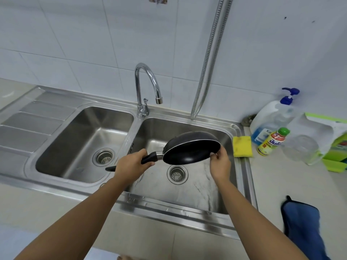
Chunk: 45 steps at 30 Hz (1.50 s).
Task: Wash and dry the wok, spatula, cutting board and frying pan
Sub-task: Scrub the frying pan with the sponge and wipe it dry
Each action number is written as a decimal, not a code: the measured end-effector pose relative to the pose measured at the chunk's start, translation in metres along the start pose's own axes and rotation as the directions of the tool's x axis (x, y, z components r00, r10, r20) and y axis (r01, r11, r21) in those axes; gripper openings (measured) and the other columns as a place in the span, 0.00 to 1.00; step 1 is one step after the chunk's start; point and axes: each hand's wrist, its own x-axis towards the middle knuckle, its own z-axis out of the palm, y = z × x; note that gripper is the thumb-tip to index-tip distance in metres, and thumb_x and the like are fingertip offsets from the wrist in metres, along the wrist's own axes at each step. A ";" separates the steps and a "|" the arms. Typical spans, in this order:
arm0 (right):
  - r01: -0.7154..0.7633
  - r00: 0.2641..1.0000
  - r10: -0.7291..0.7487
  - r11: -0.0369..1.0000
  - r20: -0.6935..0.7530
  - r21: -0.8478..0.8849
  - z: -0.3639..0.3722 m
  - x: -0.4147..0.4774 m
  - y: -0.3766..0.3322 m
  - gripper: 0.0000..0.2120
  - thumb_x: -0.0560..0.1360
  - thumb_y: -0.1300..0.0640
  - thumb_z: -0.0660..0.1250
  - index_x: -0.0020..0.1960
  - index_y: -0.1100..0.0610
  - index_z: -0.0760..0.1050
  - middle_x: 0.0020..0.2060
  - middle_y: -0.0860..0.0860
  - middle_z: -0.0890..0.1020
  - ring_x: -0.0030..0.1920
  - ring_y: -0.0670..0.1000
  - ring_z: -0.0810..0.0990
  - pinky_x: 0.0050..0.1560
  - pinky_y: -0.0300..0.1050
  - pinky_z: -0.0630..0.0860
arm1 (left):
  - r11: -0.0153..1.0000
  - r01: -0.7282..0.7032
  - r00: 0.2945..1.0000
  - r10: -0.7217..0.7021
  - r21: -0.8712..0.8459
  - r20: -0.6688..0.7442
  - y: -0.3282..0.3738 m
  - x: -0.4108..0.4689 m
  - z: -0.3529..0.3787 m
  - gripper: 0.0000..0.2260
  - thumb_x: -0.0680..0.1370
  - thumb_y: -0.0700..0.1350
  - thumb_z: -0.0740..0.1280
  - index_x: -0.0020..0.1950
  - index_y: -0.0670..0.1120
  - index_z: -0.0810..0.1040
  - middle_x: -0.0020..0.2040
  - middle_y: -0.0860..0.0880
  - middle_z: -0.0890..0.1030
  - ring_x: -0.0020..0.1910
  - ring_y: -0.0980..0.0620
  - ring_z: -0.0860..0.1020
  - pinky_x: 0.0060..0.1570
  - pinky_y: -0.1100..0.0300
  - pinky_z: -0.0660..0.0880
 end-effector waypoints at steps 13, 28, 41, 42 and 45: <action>-0.126 0.992 0.120 0.970 0.042 0.206 -0.057 -0.003 0.004 0.28 0.76 0.67 0.62 0.74 0.52 0.64 0.67 0.49 0.75 0.67 0.50 0.73 0.67 0.46 0.69 | 0.994 -0.075 0.992 0.066 0.075 0.111 0.046 0.021 0.000 0.17 0.74 0.66 0.65 0.42 0.53 0.68 0.33 0.53 0.77 0.32 0.55 0.75 0.32 0.59 0.70; -0.758 0.634 0.628 0.385 -0.452 -0.527 -0.193 -0.068 0.088 0.37 0.80 0.52 0.59 0.76 0.36 0.37 0.78 0.55 0.39 0.76 0.63 0.45 0.68 0.74 0.45 | 0.993 -0.110 0.932 0.119 -0.044 0.343 0.096 0.042 0.053 0.22 0.72 0.68 0.64 0.37 0.49 0.72 0.34 0.52 0.78 0.36 0.51 0.77 0.39 0.56 0.72; -0.471 0.804 0.354 0.870 -0.478 -0.147 -0.177 -0.075 0.075 0.17 0.81 0.48 0.56 0.67 0.52 0.72 0.60 0.54 0.78 0.55 0.56 0.77 0.54 0.50 0.73 | 0.995 -0.084 0.927 0.098 -0.053 0.362 0.090 0.033 0.051 0.22 0.73 0.68 0.63 0.38 0.49 0.73 0.34 0.53 0.79 0.35 0.53 0.77 0.33 0.58 0.67; -0.429 0.826 0.337 0.896 -0.452 -0.117 -0.171 -0.070 0.064 0.16 0.81 0.49 0.57 0.65 0.52 0.74 0.56 0.53 0.80 0.53 0.55 0.77 0.53 0.49 0.73 | 0.996 -0.072 0.929 0.087 -0.055 0.359 0.085 0.032 0.048 0.23 0.73 0.69 0.63 0.38 0.49 0.72 0.34 0.53 0.79 0.36 0.53 0.77 0.33 0.58 0.67; -0.310 0.898 0.275 0.949 -0.343 -0.051 -0.148 -0.051 0.026 0.11 0.79 0.49 0.60 0.54 0.52 0.78 0.48 0.52 0.82 0.50 0.56 0.79 0.52 0.50 0.75 | 0.999 -0.026 0.937 0.035 -0.032 0.347 0.068 0.029 0.033 0.25 0.73 0.70 0.61 0.37 0.48 0.71 0.35 0.51 0.79 0.36 0.52 0.78 0.37 0.57 0.70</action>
